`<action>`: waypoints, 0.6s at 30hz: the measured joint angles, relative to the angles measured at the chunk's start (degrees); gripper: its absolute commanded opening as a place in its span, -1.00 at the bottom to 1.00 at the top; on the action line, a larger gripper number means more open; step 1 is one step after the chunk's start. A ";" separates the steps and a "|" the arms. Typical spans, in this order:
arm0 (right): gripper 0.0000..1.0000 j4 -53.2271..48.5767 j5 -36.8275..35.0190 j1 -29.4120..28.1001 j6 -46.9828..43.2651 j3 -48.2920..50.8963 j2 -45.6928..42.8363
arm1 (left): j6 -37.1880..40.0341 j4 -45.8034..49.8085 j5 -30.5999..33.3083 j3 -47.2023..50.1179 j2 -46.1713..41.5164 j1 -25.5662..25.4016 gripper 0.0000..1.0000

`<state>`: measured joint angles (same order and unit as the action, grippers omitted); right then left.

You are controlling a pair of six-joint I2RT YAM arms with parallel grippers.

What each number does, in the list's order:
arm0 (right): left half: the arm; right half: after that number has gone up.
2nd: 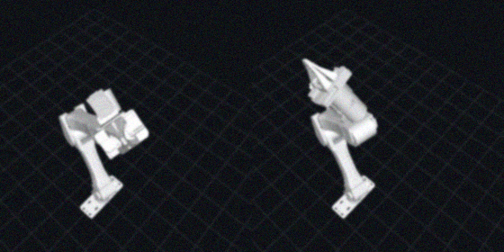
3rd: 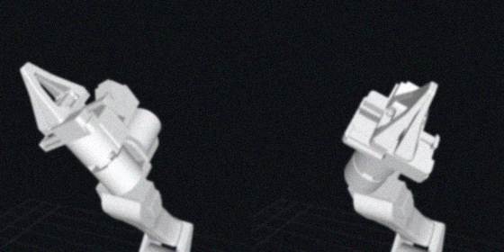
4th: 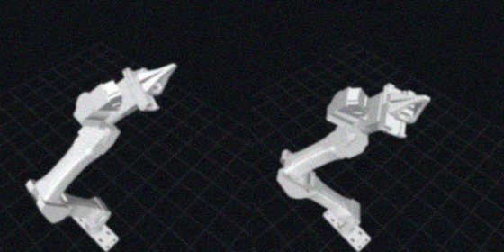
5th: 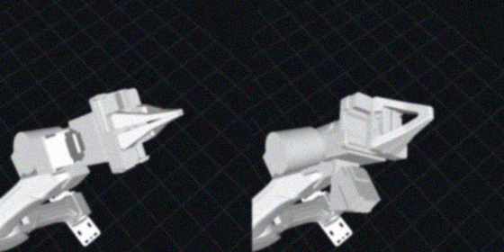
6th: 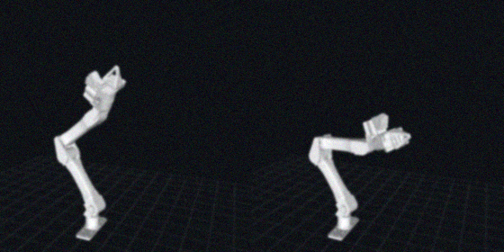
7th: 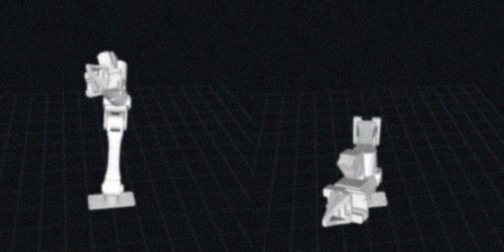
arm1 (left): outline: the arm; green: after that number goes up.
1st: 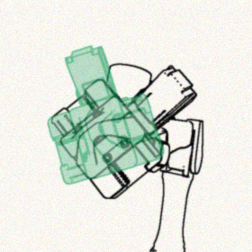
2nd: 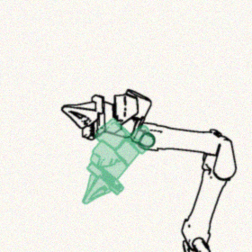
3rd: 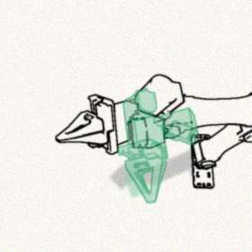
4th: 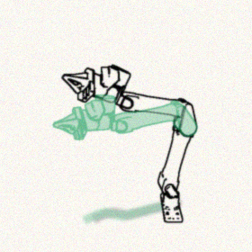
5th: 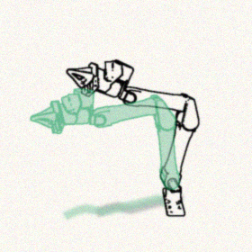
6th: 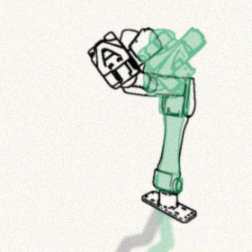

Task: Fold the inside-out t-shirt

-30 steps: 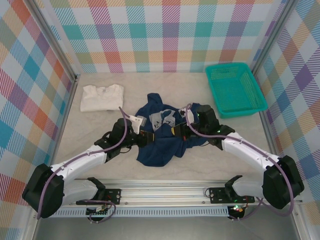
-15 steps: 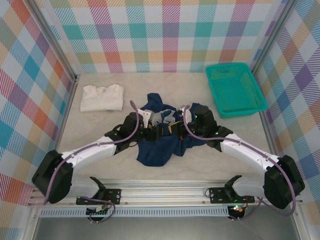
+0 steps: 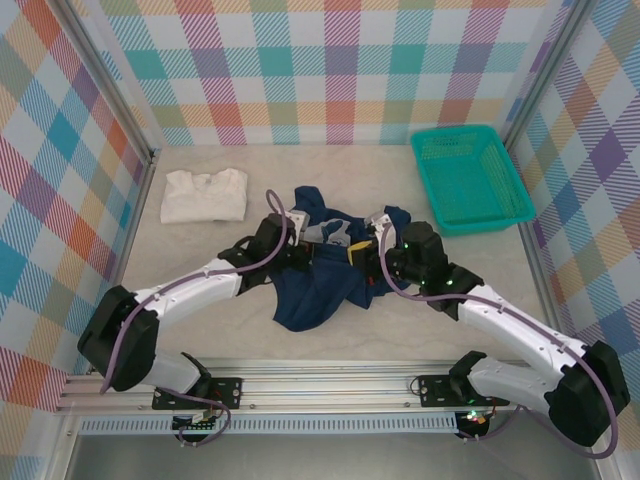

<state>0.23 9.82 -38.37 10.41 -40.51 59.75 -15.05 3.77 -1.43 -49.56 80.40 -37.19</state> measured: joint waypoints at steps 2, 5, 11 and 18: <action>-1.00 -0.44 -3.34 -1.01 -1.36 0.00 -0.35 | -0.39 0.66 -3.74 0.15 -2.69 1.55 -1.00; -1.00 -1.55 -9.22 -2.97 -3.26 0.00 -0.31 | -2.05 0.37 -10.36 1.44 -9.14 3.45 -1.00; -1.00 -2.95 -16.98 -4.76 -4.87 -0.20 0.17 | -6.58 -4.26 -23.76 6.36 -19.76 3.91 -1.00; -0.89 -4.81 -15.34 -4.79 -4.83 -0.52 -3.30 | -6.03 0.90 -23.67 8.48 -20.59 3.91 -1.00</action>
<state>-4.58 -5.52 -43.16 5.58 -41.04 56.45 -21.08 4.67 -25.10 -41.08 59.81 -33.28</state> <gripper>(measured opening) 0.054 0.046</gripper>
